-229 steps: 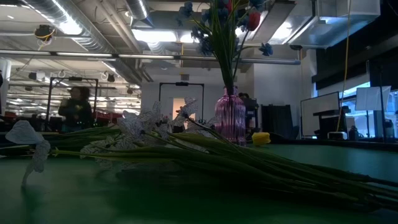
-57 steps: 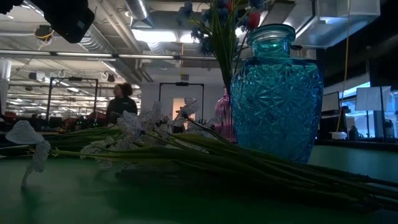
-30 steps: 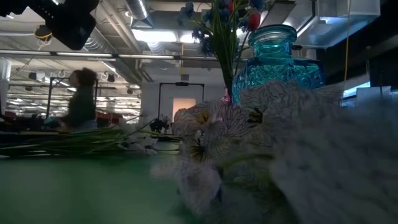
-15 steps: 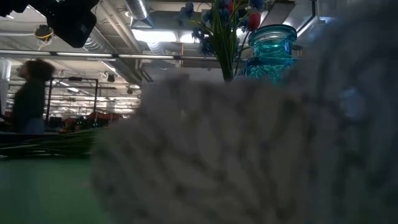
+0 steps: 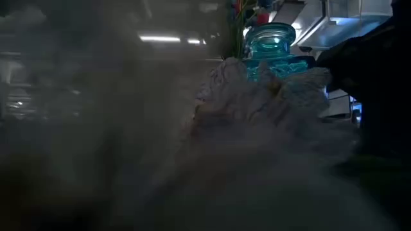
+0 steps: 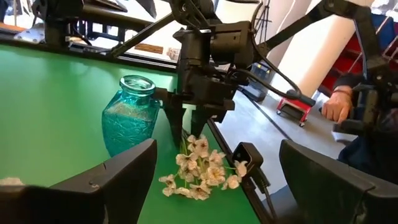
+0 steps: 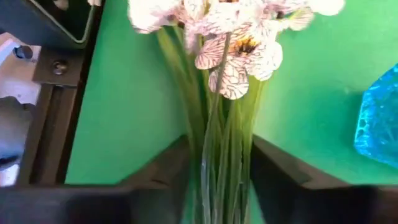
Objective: Sort flowers into vase by color
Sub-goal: Put the bottom white flowers into the blue vase
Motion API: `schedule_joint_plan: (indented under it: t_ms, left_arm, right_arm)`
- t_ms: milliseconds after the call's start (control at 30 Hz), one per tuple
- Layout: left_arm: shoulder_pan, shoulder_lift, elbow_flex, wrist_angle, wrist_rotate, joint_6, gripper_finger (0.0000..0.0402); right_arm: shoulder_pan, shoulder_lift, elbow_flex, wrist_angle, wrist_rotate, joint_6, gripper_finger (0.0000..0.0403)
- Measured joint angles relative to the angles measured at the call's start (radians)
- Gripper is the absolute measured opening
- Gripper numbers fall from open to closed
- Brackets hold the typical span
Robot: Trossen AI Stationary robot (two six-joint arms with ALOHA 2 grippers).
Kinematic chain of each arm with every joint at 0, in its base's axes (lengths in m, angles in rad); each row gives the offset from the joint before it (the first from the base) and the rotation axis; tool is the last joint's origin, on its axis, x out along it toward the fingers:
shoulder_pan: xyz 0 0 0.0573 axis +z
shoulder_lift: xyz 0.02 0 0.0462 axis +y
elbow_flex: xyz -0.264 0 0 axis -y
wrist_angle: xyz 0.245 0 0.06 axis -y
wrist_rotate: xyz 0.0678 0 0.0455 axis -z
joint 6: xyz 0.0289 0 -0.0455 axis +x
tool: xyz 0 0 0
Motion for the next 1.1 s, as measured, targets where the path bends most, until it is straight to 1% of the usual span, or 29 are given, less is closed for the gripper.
schedule_joint_plan:
  t_ms: [33,100,167,200,267,300,367,433,500,567,700,800,967,1100]
  left_arm:
    - [0.0,0.0,0.0,0.0,0.0,-0.017,0.0334]
    - [0.0,0.0,0.0,0.0,0.0,-0.053,0.0334]
    - [0.0,0.0,0.0,0.0,0.0,-0.057,0.0334]
    - [0.0,0.0,0.0,0.0,0.0,-0.057,0.0334]
    - [0.0,0.0,0.0,0.0,0.0,-0.057,0.0334]
    - [0.0,0.0,0.0,0.0,0.0,-0.057,0.0334]
    - [0.0,0.0,0.0,0.0,0.0,-0.057,0.0334]
    - [0.0,0.0,0.0,0.0,0.0,-0.057,0.0334]
    - [0.0,0.0,0.0,0.0,0.0,-0.057,0.0334]
    - [0.0,0.0,0.0,-0.001,0.0,-0.058,0.0334]
    - [-0.002,0.0,0.0,-0.008,0.002,-0.058,0.0334]
    - [-0.002,0.0,0.0,-0.043,0.003,-0.06,0.0334]
    - [-0.002,0.0,0.0,-0.123,-0.023,-0.122,0.0334]
    - [-0.002,0.0,0.0,-0.196,-0.05,-0.206,0.0334]
  right_arm:
    - [-0.001,0.0,0.0,0.0,0.005,-0.003,0.0125]
    - [-0.006,0.0,-0.001,-0.011,0.055,-0.02,0.0072]
    - [-0.015,-0.005,-0.004,-0.022,0.15,-0.043,0.0025]
    - [-0.021,-0.013,-0.005,-0.02,0.199,-0.055,0.0017]
    - [-0.035,-0.047,-0.005,0.006,0.272,-0.077,0.0025]
    - [-0.046,-0.069,-0.004,0.032,0.282,-0.09,0.0033]
    - [-0.068,-0.106,-0.003,0.117,0.263,-0.133,0.0042]
    - [-0.083,-0.141,-0.003,0.212,0.218,-0.201,0.0039]
    - [-0.094,-0.178,-0.003,0.33,0.187,-0.289,0.0025]
    - [-0.093,-0.224,-0.003,0.42,0.185,-0.385,0.0013]
    - [-0.085,-0.291,-0.002,0.632,0.205,-0.589,0.0017]
    - [-0.078,-0.315,-0.011,0.834,0.212,-0.772,0.0021]
    - [-0.073,-0.316,-0.12,1.208,0.201,-1.029,0.001]
    - [-0.098,-0.316,-0.27,1.54,0.205,-1.111,0.0013]
